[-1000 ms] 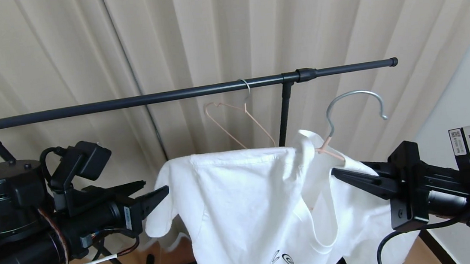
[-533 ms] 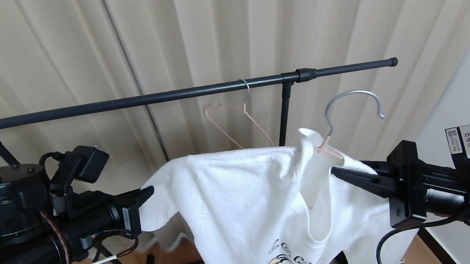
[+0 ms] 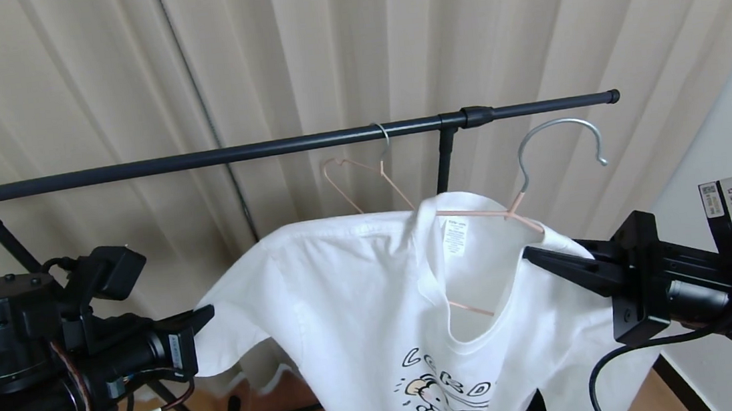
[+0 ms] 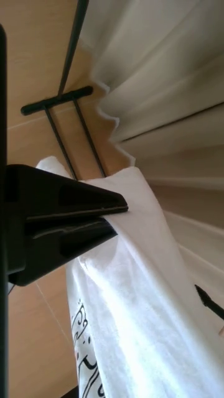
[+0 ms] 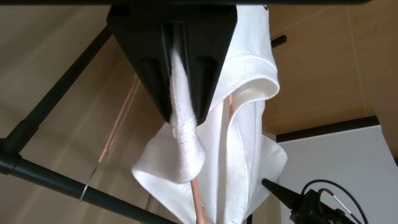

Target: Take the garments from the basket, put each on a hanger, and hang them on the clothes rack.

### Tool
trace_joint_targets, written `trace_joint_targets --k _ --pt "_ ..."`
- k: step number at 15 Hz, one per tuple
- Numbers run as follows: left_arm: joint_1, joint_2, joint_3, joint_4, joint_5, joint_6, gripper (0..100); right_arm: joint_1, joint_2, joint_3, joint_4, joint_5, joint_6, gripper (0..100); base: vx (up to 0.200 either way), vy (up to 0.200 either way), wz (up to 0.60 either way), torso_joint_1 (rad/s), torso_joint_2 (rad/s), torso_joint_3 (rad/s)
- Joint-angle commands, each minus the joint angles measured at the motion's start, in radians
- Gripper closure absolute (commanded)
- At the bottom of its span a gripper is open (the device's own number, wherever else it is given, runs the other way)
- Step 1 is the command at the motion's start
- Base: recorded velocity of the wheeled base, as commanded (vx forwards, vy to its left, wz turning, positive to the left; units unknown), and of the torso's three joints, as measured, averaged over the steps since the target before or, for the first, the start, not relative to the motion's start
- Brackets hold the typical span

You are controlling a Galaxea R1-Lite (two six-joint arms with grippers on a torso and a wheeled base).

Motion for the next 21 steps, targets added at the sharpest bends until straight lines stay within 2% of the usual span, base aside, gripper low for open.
trace_joint_targets --k 1,6,13,21 --pt "0.012 0.003 0.004 0.000 -0.001 -0.008 100 -0.003 0.001 -0.002 -0.001 0.000 0.001 100 0.000 0.000 0.00 0.000 0.00 0.000" --pt "0.017 0.007 0.025 0.000 -0.001 -0.018 100 -0.030 -0.002 -0.007 0.001 0.037 0.001 100 0.000 0.000 0.00 0.000 0.00 0.000" --pt "0.050 0.020 0.044 0.000 -0.001 -0.018 100 -0.041 -0.001 -0.007 0.001 0.040 0.001 100 0.000 0.000 0.00 0.000 0.00 0.000" --pt "0.044 0.013 0.062 -0.004 -0.008 -0.011 100 -0.038 0.002 0.000 0.001 0.038 0.001 100 0.000 0.000 0.00 0.000 0.00 0.000"
